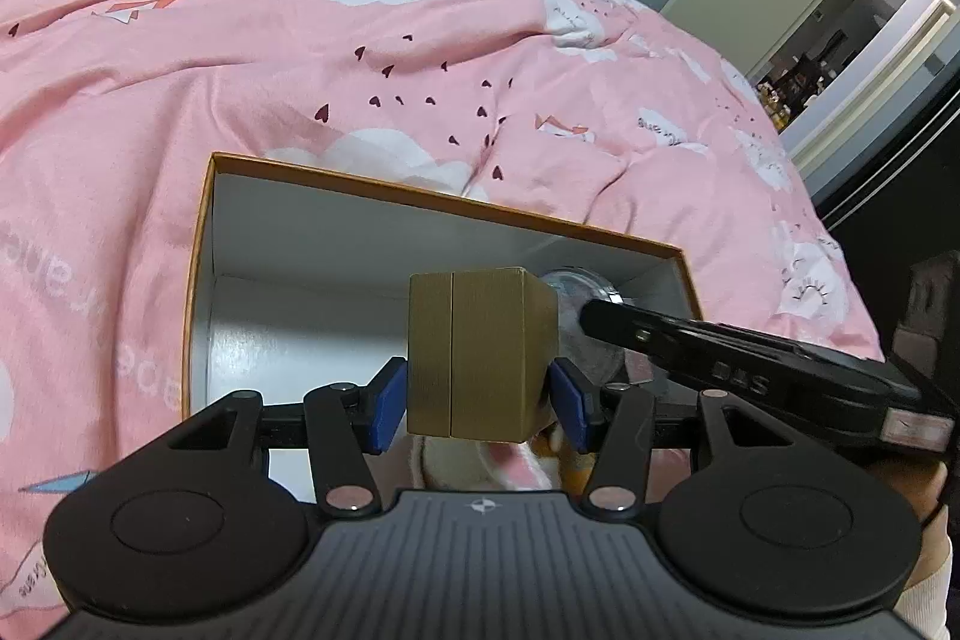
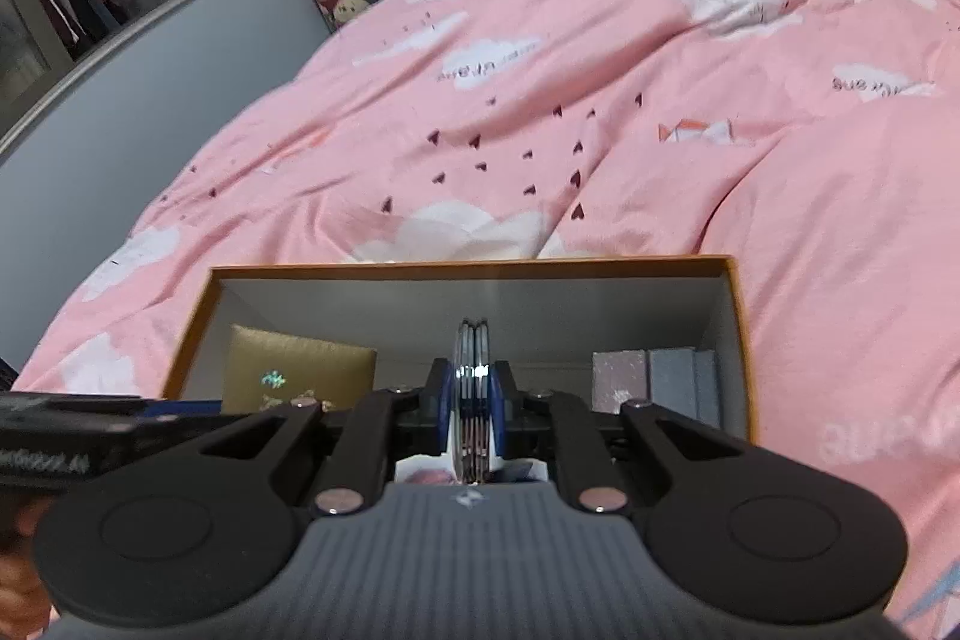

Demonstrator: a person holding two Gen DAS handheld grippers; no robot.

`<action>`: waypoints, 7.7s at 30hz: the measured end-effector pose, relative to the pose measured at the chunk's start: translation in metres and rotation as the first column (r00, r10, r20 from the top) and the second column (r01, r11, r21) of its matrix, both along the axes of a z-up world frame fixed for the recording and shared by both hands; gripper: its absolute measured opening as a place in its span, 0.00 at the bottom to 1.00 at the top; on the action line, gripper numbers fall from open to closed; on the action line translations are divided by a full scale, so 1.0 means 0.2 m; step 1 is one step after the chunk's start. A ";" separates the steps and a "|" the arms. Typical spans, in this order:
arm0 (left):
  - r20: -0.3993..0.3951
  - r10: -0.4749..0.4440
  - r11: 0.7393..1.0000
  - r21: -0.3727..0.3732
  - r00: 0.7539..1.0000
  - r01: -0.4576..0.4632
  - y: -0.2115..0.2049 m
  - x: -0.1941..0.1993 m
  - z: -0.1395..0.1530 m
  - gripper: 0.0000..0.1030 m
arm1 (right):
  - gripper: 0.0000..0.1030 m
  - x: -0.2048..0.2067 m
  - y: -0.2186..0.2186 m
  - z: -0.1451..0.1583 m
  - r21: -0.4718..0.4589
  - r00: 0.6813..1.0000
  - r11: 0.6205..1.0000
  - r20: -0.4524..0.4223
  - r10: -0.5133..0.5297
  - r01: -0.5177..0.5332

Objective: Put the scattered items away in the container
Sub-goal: 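Carry and lower the gold box with the left gripper while the right gripper lowers the compact into the box, then open the left gripper on the gold box while the right gripper releases the compact, then withdraw both grippers from the box toward the items beside it, then close the left gripper on the pink fluffy pompom while the right gripper approaches the orange crochet ball, then lift the pompom with the left gripper while the right gripper grasps and lifts the orange crochet ball, then carry the pompom with the left gripper while the right gripper carries the crochet ball over the box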

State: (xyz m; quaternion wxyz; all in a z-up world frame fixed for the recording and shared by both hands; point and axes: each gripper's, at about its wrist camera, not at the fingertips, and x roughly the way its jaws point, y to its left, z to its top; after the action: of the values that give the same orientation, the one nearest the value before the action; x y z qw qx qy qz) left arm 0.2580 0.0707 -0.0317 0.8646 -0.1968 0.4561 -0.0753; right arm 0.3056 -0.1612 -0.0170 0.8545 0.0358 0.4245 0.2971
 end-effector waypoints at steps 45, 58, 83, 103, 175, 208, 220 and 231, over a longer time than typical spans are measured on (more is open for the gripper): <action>-0.138 -0.028 0.972 -0.237 0.990 -0.006 -0.12 0.32 -0.37 0.57 | 0.20 -0.14 -0.27 0.10 -0.058 0.982 0.988 0.133 -0.137 0.145; -0.193 -0.047 0.970 -0.242 0.980 -0.001 -0.13 0.39 -0.44 0.59 | 0.20 -0.18 -0.29 0.08 -0.055 0.984 0.989 0.121 -0.130 0.138; -0.166 -0.066 0.995 -0.084 0.984 0.053 -0.22 0.37 -0.29 0.39 | 0.23 -0.23 -0.27 0.03 -0.094 0.990 0.989 0.096 -0.106 0.115; 0.076 -0.097 0.981 0.177 0.992 0.082 -0.23 -0.21 0.19 0.39 | 0.48 -0.48 -0.23 0.11 -0.095 0.990 0.990 0.111 -0.091 0.102; -0.270 0.026 0.994 0.112 0.962 0.004 -0.06 -0.88 -0.31 0.48 | 0.40 -0.89 0.04 -0.28 -0.106 0.959 0.965 -0.182 0.219 -0.240; -0.078 -0.080 0.995 0.048 0.994 0.084 -0.08 -0.96 -0.06 0.18 | 0.39 -0.94 -0.09 -0.02 0.017 0.968 0.972 -0.087 0.235 -0.234; -0.134 -0.145 0.985 0.074 0.980 0.155 -0.08 -0.94 -0.12 0.53 | 0.39 -0.93 -0.13 -0.07 -0.025 0.977 0.981 -0.099 0.190 -0.193; -0.193 -0.111 0.989 0.077 0.975 0.128 -0.13 -0.81 -0.34 0.62 | 0.39 -0.93 -0.16 -0.24 -0.068 0.966 0.982 -0.205 0.158 -0.175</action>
State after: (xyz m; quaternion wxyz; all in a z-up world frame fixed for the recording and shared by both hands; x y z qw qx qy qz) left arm 0.0962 0.0449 -0.1007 0.8195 -0.1364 0.5495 -0.0880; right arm 0.1198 -0.1926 -0.0657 0.7804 -0.0071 0.5217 0.3446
